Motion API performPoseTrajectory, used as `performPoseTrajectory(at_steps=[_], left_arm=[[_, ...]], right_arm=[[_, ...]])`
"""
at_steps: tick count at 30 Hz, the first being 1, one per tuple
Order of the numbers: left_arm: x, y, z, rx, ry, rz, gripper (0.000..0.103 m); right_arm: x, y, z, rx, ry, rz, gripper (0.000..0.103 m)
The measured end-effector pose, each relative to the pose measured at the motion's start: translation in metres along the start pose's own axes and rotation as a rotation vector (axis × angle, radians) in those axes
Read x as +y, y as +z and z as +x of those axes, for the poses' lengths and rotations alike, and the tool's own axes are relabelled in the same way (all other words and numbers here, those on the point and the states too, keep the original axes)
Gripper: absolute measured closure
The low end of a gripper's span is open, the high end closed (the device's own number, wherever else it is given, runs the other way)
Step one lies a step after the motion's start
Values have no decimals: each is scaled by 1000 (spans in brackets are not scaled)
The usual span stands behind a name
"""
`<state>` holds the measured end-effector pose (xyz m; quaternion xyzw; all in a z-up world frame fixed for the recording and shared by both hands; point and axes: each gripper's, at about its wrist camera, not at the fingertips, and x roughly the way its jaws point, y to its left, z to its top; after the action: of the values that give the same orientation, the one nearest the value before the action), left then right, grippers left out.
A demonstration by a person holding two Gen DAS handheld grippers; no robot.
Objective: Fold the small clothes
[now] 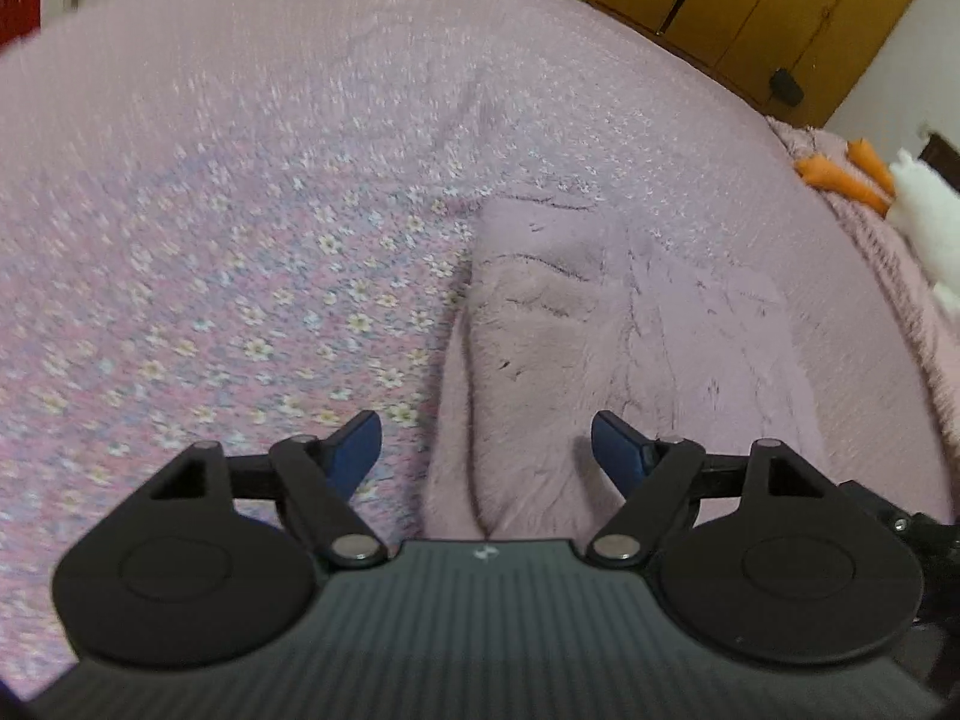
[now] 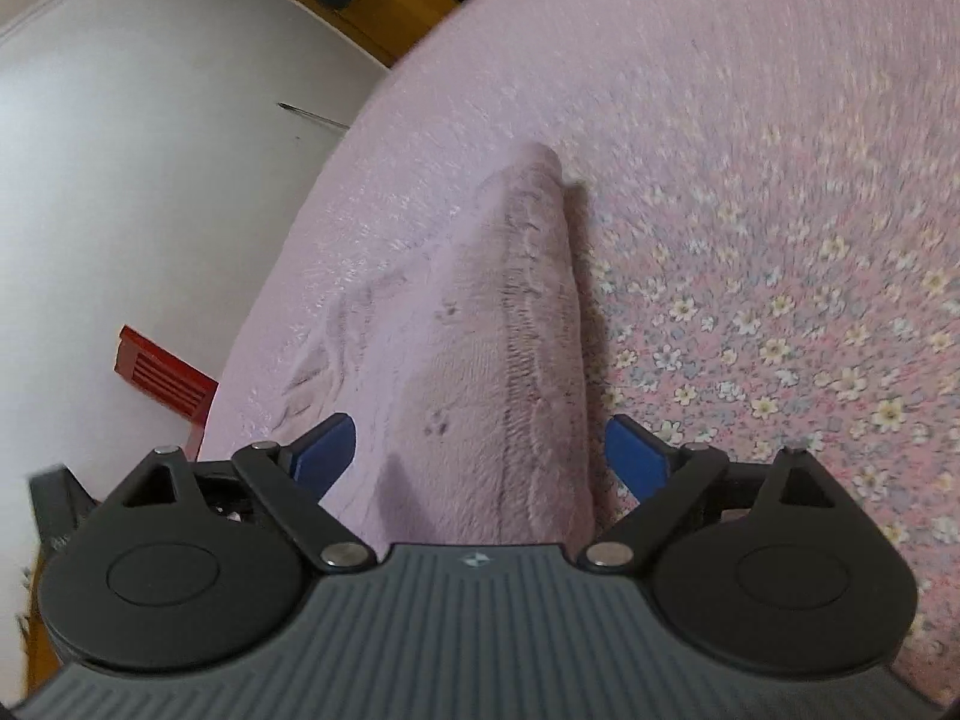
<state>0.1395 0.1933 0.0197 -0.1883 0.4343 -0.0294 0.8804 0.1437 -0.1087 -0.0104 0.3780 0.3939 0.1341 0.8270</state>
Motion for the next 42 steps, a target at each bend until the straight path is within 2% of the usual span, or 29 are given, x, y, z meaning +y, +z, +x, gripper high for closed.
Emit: performPoseTrajectory(at_steps=[3, 6, 8, 10, 11, 12, 13, 14, 18, 20, 24, 30, 38, 42], left_arm=[[6, 4, 19, 78, -30, -59, 22], [8, 3, 21, 81, -77, -68, 19], [9, 2, 26, 94, -143, -99, 19], [13, 0, 34, 126, -268, -159, 20], [14, -1, 40, 146, -314, -194, 20], [14, -3, 44, 153, -318, -217, 22], [15, -4, 46, 151, -312, -221, 28], [15, -4, 46, 151, -305, -220, 37], [24, -2, 44, 182, -309, -256, 57], [27, -1, 37, 184, -318, -273, 64], [19, -1, 16, 187, -331, -259, 65], [-6, -17, -3, 216, -359, -251, 66], [-46, -53, -36, 207, -434, -158, 67], [-67, -72, -50, 215, -454, -98, 67]], right_arm=[[-5, 5, 17, 52, 11, 20, 9], [-6, 8, 33, 71, 60, 37, 8], [-5, 10, 42, 72, 80, 62, 5], [-4, 13, 50, 75, 82, 72, 7], [-1, 14, 52, 81, 64, 68, 18], [3, 16, 53, 82, 21, 54, 27], [6, 16, 55, 86, -8, 42, 38], [9, 17, 55, 89, -12, 38, 44], [19, 24, 45, 99, 4, 25, 50], [25, 26, 36, 105, 15, 33, 51], [33, 31, 8, 109, 44, 25, 51], [38, 23, -49, 96, 21, -19, 51], [25, 11, -131, 34, 26, -21, 51], [6, 1, -157, 18, 18, -7, 51]])
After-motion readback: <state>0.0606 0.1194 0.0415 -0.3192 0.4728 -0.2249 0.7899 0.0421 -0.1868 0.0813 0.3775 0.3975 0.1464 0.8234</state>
